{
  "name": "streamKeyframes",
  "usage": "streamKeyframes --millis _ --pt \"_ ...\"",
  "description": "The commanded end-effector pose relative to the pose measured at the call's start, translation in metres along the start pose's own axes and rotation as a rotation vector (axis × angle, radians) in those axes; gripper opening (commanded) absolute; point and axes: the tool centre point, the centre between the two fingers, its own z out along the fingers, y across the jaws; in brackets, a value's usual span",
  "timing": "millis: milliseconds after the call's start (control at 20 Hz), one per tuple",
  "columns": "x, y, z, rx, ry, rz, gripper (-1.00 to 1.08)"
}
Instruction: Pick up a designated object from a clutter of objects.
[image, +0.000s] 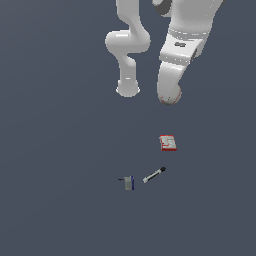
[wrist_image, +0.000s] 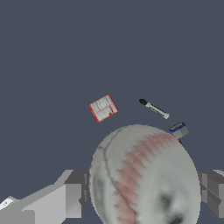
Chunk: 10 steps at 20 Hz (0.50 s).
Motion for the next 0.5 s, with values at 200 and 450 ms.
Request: streamKeyframes --millis 200,450 --pt "0.008 0.007 -0.042 -0.001 -0.001 0.001 -1.0" --pt "0.011 0.01 -0.058 -0.001 -0.001 0.001 -1.0"
